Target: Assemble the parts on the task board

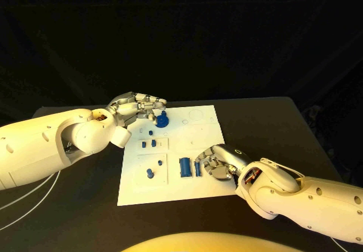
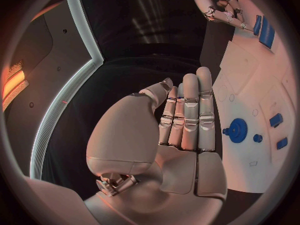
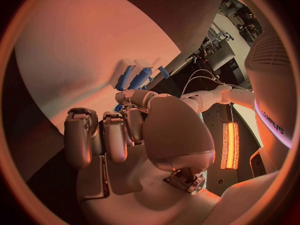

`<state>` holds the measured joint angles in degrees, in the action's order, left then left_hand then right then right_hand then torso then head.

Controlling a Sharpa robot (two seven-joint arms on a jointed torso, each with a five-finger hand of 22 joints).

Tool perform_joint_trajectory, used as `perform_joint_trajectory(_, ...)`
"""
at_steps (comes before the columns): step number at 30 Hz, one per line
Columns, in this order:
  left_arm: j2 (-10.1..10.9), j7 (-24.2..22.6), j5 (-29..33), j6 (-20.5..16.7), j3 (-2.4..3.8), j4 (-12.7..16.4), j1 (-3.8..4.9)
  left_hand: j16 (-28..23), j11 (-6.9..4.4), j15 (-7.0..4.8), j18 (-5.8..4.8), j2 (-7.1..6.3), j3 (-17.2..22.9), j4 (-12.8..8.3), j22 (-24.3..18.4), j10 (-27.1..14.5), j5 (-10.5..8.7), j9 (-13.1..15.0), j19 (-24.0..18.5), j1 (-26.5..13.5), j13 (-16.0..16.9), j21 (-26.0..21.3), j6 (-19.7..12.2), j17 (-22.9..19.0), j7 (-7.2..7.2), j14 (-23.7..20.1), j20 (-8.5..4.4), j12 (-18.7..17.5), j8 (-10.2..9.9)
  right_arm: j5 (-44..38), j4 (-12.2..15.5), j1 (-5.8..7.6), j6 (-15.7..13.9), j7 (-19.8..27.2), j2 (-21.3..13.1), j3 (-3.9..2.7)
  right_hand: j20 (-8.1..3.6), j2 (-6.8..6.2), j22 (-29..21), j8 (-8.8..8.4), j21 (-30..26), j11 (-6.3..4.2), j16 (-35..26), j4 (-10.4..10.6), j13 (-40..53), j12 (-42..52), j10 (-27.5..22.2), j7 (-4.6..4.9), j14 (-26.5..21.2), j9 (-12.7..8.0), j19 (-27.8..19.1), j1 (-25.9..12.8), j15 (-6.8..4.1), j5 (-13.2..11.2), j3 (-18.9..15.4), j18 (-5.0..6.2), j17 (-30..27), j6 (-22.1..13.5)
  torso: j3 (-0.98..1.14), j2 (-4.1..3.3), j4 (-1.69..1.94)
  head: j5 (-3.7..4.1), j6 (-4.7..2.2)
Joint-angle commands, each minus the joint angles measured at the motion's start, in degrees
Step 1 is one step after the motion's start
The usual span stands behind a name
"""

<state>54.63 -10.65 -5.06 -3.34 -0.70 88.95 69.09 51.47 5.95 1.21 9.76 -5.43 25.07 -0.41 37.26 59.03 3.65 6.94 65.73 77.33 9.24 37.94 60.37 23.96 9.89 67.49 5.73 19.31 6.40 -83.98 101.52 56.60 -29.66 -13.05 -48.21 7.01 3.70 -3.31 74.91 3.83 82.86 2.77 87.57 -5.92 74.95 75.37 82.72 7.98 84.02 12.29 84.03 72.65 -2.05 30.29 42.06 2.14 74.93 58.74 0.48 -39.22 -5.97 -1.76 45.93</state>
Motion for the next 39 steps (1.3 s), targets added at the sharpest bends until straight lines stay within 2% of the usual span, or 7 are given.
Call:
perform_joint_trajectory(1, 0.0, -0.23, -0.1, 1.09, 0.02, 0.18, 0.01, 0.36, 0.02, 0.11, 0.76, 0.59, -0.2, 0.2, -0.08, -0.38, 0.34, -0.08, 0.16, 0.13, -0.07, -0.2, -0.4, -0.1, 0.02, -0.45, 0.42, 0.25, 0.36, -0.36, -0.27, -0.11, 2.24, -0.56, 0.17, 0.06, 0.07, -0.09, 12.36, 0.04, 0.25, -0.02, 0.37, -0.02, 7.91, 0.0, 0.18, -0.02, 5.35, 0.05, 4.15, -0.58, 0.18, 0.18, 0.26, -0.63, 12.6, 0.45, 0.03, -0.06, -0.01, -0.02, 0.03)
perform_joint_trajectory(21, 0.04, -0.18, -0.1, 1.1, 0.02, 0.14, 0.01, 0.36, 0.02, 0.11, 0.76, 0.59, -0.2, 0.2, -0.08, -0.38, 0.34, -0.08, 0.16, 0.13, -0.07, -0.2, -0.4, -0.1, 0.02, -0.45, 0.42, 0.25, 0.36, -0.28, 0.19, -0.24, -3.36, 1.67, 0.02, 0.1, 0.04, -0.16, 12.37, 0.11, 0.22, -0.06, 0.36, -0.19, 7.85, -0.1, 0.13, -0.06, 5.34, -0.12, 4.14, -1.0, 0.16, 0.01, 0.58, -0.62, 12.6, 0.8, 0.03, 0.04, -0.01, -0.02, 0.0)
perform_joint_trajectory(28, -0.17, -0.33, -0.1, 1.03, 0.01, -0.19, 0.0, 0.36, 0.02, 0.11, 0.76, 0.59, -0.2, 0.2, -0.08, -0.38, 0.34, -0.08, 0.16, 0.13, -0.07, -0.2, -0.4, -0.1, 0.02, -0.45, 0.42, 0.25, 0.36, 5.29, 1.86, 0.19, -7.6, 8.54, -2.39, 0.05, 0.04, -0.62, 12.35, 0.25, 0.09, -0.08, 0.2, -0.51, 7.52, -0.71, -0.15, -0.07, 5.29, -0.44, 4.09, -1.74, 0.16, -1.6, 0.23, -0.6, 12.41, 1.42, -0.13, 0.27, 0.03, 0.09, -0.17)
perform_joint_trajectory(31, -0.38, -0.45, -0.1, 0.97, 0.0, -0.52, -0.01, 0.39, 0.03, 0.12, 0.76, 0.63, -0.21, 0.21, -0.11, -0.43, 0.34, -0.09, 0.17, 0.14, -0.09, -0.24, -0.43, -0.15, 0.02, -0.48, 0.43, 0.32, 0.38, 7.74, 2.33, 0.8, -8.56, 10.05, -3.35, 0.02, 0.2, -0.68, 12.29, 0.53, -0.11, -0.21, 0.16, -0.14, 7.4, -0.85, -0.15, -0.25, 5.28, -0.51, 4.03, -2.41, 0.22, -5.87, -2.05, -0.57, 12.36, 2.13, -0.21, 0.51, -0.04, 0.11, -0.31)
perform_joint_trajectory(33, -0.61, -0.64, -0.1, 0.89, -0.01, -0.89, -0.07, 0.39, 0.03, 0.12, 0.76, 0.63, -0.21, 0.21, -0.11, -0.43, 0.34, -0.09, 0.17, 0.14, -0.09, -0.24, -0.43, -0.15, 0.02, -0.48, 0.43, 0.32, 0.38, 9.53, 2.3, 1.32, -9.22, 10.5, -3.78, -0.03, 0.51, -0.87, 12.16, 0.69, -0.46, -0.37, 0.06, 0.62, 6.95, -1.66, -0.51, -0.77, 5.26, -0.53, 3.93, -2.92, -0.07, -15.87, -6.8, -0.55, 12.25, 2.3, -0.32, 0.78, -0.14, 0.16, -0.57)
perform_joint_trajectory(35, -0.9, -1.01, -0.1, 0.7, -0.04, -1.3, -0.16, 0.39, 0.03, 0.12, 0.76, 0.63, -0.21, 0.21, -0.11, -0.43, 0.34, -0.09, 0.17, 0.14, -0.09, -0.24, -0.43, -0.15, 0.02, -0.48, 0.43, 0.32, 0.38, 12.72, 1.76, 2.04, -9.73, 11.69, -3.93, -0.06, 0.42, -2.06, 11.54, 0.44, -2.06, 0.0, -0.73, 2.07, 5.6, -4.35, -1.92, -0.48, 5.0, -0.77, 3.48, -4.6, 0.37, -21.22, -10.81, -0.2, 11.33, 1.68, -0.45, 1.11, -0.2, 0.27, -0.88)
perform_joint_trajectory(39, -1.96, -2.45, 0.28, -0.21, -0.15, -2.69, -0.56, 0.44, 0.05, 0.17, 0.74, 0.52, -0.42, 0.38, -0.16, -0.46, 0.24, -0.1, 0.17, -0.14, -0.1, -0.3, -0.45, -0.23, 0.02, -0.51, 0.47, 0.46, 0.43, 23.43, -1.13, 3.79, -9.12, 16.14, -3.63, -0.1, 0.68, -2.97, 8.5, 0.09, -9.74, 0.31, -3.69, 3.4, 1.96, -11.32, -6.03, 0.12, 3.99, -1.42, 1.1, -4.55, 0.65, -23.79, -15.23, 1.31, 8.12, 0.07, -0.91, 2.02, -0.18, 0.48, -1.85)
